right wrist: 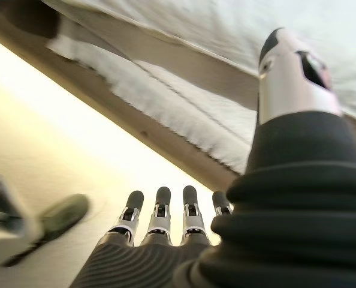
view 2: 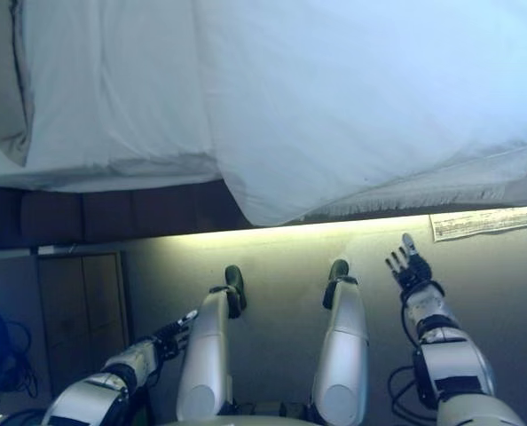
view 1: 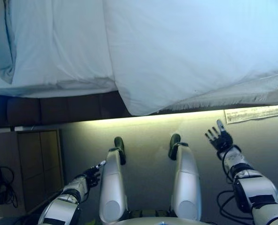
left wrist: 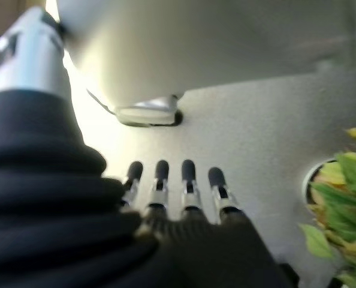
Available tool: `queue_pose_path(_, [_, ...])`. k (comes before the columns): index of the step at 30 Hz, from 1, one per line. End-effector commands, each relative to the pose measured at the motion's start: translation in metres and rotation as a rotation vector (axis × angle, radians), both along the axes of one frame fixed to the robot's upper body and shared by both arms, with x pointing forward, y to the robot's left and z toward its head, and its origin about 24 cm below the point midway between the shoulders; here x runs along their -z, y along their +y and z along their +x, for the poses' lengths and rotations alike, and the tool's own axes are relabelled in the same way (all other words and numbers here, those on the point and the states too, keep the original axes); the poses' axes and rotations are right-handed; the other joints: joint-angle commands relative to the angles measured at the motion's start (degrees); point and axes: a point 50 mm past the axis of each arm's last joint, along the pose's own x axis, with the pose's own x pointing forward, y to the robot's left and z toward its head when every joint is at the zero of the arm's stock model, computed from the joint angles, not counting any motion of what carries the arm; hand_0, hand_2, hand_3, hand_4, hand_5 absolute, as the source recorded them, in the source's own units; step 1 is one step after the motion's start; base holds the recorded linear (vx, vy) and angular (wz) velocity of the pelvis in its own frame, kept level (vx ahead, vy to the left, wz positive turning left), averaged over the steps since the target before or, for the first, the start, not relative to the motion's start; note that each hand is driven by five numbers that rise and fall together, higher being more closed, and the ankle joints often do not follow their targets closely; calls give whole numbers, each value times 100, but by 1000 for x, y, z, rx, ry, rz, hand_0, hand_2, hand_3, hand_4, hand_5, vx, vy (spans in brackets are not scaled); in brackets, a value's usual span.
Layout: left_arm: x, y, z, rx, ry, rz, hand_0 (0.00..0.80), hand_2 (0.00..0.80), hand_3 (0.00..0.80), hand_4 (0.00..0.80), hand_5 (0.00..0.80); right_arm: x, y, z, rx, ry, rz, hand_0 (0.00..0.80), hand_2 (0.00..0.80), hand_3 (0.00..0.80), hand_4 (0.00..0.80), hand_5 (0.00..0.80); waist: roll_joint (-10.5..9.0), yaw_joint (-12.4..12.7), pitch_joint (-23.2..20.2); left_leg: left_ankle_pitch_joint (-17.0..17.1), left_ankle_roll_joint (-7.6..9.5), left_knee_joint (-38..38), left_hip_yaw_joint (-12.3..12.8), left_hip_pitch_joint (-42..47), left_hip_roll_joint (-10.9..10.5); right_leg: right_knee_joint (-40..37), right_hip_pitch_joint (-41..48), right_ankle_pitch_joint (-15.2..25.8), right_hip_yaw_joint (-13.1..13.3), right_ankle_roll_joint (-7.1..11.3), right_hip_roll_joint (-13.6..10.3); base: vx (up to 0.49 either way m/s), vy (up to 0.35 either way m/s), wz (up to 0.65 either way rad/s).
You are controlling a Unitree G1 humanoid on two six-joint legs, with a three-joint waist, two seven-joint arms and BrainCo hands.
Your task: Make the bed neatly
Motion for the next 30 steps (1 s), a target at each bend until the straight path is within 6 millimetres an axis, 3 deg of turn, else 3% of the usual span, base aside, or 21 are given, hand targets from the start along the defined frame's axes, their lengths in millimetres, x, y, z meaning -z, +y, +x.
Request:
queue_pose_path(1, [15,1,-29,22,85,2,0,0,0,0,0,-37,-30,6,85,-109,-22,0,0,0,0,0,21,142,-172,-599,510,658,-168,-362,-105,115,-281,-29,491,33,-133,-29,-25,6])
queue_pose_path(5, [19,2,-39,15,98,4,0,0,0,0,0,-80,-43,21,85,-198,-72,0,0,0,0,0,32,253,-146,-741,599,1160,-294,-815,-136,644,-712,-215,501,-74,-161,-15,-14,3])
queue_pose_path(8, [21,5,-47,4,111,2,0,0,0,0,0,-99,-45,27,69,-236,-109,0,0,0,0,0,39,305,-140,-790,640,1353,-327,-957,-144,867,-855,-306,501,-115,-174,9,-6,3])
queue_pose_path(14, [27,8,-67,-27,141,-16,0,0,0,0,0,-151,-51,41,53,-277,-218,0,0,0,0,0,82,479,-140,-705,656,1600,-394,-1251,-139,1281,-1109,-470,465,-212,-212,50,-1,2])
queue_pose_path(21, [29,15,-80,-61,159,-18,0,0,0,0,0,-195,-49,50,24,-336,-287,0,0,0,0,0,103,667,-94,-478,648,1591,-475,-1491,-165,1520,-1330,-555,369,-294,-205,15,-22,6])
queue_pose_path(30, [33,19,-101,-47,176,-23,0,0,0,0,0,-245,-32,62,-49,-460,-361,0,0,0,0,0,140,842,-28,-352,607,1689,-548,-1534,-127,1798,-1358,-700,321,-376,-258,-2,-11,7])
